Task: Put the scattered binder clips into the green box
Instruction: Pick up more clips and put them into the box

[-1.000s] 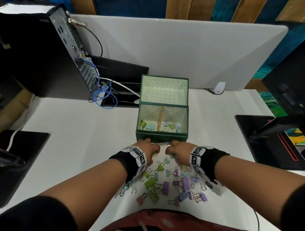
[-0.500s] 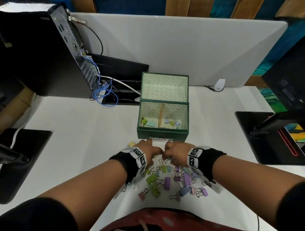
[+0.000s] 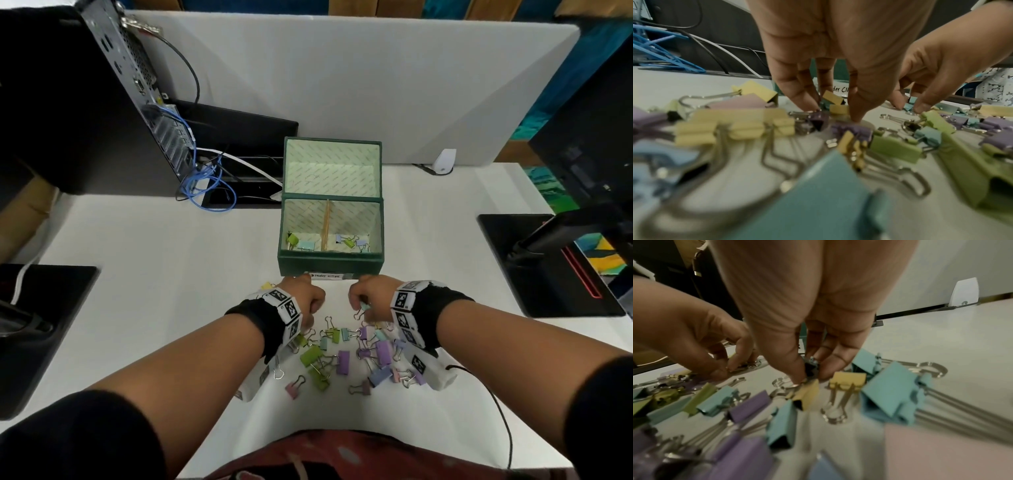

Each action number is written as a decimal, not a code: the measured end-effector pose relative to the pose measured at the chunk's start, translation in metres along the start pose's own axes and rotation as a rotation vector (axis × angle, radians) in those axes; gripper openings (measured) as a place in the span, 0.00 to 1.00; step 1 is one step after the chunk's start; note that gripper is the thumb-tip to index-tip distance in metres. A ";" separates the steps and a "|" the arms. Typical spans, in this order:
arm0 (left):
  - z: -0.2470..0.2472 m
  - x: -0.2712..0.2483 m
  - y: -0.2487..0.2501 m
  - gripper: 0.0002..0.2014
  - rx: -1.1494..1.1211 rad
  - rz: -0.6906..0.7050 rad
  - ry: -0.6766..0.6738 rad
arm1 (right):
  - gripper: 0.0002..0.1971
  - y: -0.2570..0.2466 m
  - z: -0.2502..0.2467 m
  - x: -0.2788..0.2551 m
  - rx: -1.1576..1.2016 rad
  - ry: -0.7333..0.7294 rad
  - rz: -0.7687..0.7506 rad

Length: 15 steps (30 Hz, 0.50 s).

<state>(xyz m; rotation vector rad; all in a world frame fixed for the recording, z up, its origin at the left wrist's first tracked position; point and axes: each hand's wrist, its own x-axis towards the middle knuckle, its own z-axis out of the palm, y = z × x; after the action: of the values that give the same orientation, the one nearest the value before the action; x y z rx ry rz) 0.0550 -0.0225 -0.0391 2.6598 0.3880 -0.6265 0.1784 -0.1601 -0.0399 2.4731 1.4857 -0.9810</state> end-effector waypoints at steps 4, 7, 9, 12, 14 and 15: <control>0.001 0.001 -0.005 0.11 -0.030 -0.024 0.048 | 0.16 0.002 -0.004 -0.003 -0.008 -0.012 0.003; 0.002 0.001 -0.008 0.12 -0.051 -0.036 0.039 | 0.15 0.004 -0.007 -0.005 0.007 -0.007 0.014; 0.001 0.000 -0.010 0.12 -0.047 -0.041 0.014 | 0.14 0.004 -0.009 -0.005 0.008 -0.002 0.019; 0.001 0.000 -0.012 0.14 -0.032 -0.049 -0.001 | 0.14 0.002 -0.016 -0.006 0.039 0.006 0.028; 0.002 0.001 -0.014 0.19 -0.020 -0.055 -0.019 | 0.13 -0.001 -0.024 -0.010 0.106 0.008 0.022; 0.002 0.001 -0.014 0.22 -0.016 -0.056 -0.029 | 0.13 -0.002 -0.029 -0.012 0.152 0.008 0.014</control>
<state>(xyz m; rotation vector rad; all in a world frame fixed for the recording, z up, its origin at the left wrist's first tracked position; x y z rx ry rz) 0.0503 -0.0102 -0.0457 2.6297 0.4591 -0.6751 0.1871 -0.1572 -0.0097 2.5886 1.4451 -1.1234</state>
